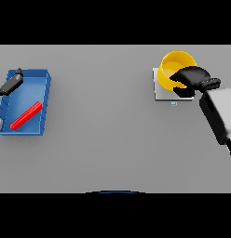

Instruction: Pick up the red beaker and tilt it to pour out 1 green nut into yellow bowl. Pick up the yellow bowl and place it on the metallic measuring scale.

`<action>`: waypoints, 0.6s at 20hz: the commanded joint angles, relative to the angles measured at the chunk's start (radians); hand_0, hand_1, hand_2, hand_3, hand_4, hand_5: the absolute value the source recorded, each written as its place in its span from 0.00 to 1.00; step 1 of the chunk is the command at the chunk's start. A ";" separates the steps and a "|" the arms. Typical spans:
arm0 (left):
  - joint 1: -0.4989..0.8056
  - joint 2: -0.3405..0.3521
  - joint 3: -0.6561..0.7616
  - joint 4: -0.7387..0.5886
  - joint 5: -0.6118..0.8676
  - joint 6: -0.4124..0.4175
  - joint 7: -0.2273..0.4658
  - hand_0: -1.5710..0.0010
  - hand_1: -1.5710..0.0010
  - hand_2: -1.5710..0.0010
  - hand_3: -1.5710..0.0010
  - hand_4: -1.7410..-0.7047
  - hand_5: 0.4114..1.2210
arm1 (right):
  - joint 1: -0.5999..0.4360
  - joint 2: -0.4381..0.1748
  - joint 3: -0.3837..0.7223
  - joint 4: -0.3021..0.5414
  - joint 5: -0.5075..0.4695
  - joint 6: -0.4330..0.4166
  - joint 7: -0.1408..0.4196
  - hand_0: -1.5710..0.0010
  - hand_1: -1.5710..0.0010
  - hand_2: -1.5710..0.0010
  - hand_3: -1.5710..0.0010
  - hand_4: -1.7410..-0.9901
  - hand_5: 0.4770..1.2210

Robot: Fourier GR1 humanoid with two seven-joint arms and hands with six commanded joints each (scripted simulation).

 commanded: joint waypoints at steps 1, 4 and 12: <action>0.000 0.003 0.006 0.001 0.004 0.001 -0.001 1.00 1.00 1.00 1.00 0.99 0.31 | -0.002 -0.002 0.008 -0.001 0.006 0.008 -0.007 0.68 0.71 0.65 0.62 0.22 0.64; -0.007 0.006 0.008 0.008 0.002 0.001 0.012 1.00 1.00 1.00 1.00 0.98 0.31 | -0.014 0.001 0.019 0.020 0.016 -0.005 -0.048 0.83 0.85 0.81 0.70 0.25 0.56; -0.004 0.006 0.006 0.016 0.001 0.001 -0.009 1.00 1.00 1.00 1.00 0.98 0.31 | -0.010 0.008 0.003 0.041 0.006 -0.018 -0.036 0.97 0.98 0.97 0.86 0.31 0.40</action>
